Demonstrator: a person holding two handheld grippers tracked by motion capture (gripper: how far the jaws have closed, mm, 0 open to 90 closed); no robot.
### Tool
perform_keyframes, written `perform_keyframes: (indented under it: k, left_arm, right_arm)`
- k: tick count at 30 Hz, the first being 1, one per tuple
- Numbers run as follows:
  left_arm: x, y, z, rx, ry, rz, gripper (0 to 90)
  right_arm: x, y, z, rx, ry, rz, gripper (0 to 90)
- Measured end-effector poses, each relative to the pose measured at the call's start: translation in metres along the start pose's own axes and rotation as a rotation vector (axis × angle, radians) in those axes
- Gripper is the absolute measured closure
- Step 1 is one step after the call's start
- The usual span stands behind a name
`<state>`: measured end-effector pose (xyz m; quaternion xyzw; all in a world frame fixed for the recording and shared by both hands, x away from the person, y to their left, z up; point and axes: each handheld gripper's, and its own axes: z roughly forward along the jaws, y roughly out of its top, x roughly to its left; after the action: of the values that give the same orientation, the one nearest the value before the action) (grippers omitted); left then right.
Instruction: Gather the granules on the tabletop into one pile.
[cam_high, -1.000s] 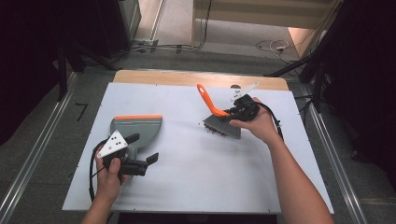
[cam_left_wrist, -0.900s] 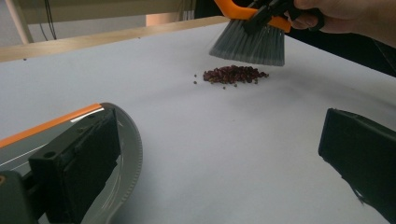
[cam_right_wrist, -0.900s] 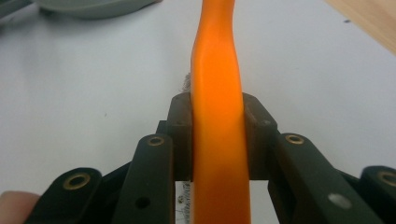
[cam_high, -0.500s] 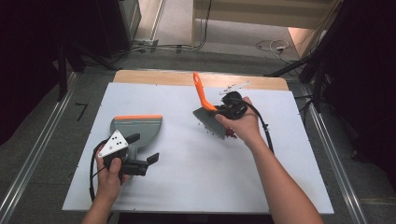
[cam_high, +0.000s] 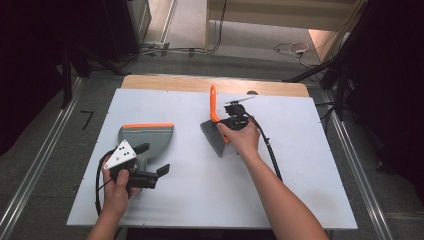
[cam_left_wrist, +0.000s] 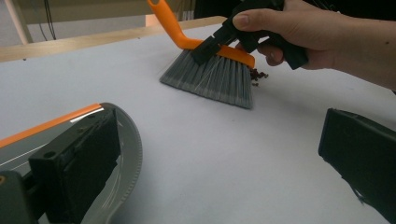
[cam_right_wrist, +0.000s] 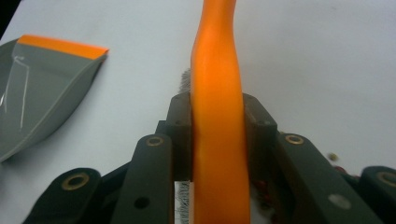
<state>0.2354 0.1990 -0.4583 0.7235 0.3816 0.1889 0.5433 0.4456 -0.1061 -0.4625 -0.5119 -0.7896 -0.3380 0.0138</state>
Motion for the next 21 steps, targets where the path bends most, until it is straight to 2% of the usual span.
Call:
perform_keyframes:
  k: [4, 10, 21]
  left_arm:
    - [0.000, 0.000, 0.000, 0.004, 0.002, 0.000, 0.0]
    - [-0.001, 0.000, 0.001, 0.002, 0.001, 0.002, 0.0]
    - [-0.001, 0.001, 0.001, 0.001, 0.002, 0.003, 0.0]
  right_arm:
    - [-0.012, -0.004, -0.007, -0.001, -0.035, 0.039, 67.5]
    - [-0.022, -0.007, -0.019, -0.007, -0.093, 0.040, 67.5]
    - [-0.038, -0.014, -0.031, -0.021, -0.118, 0.082, 67.4]
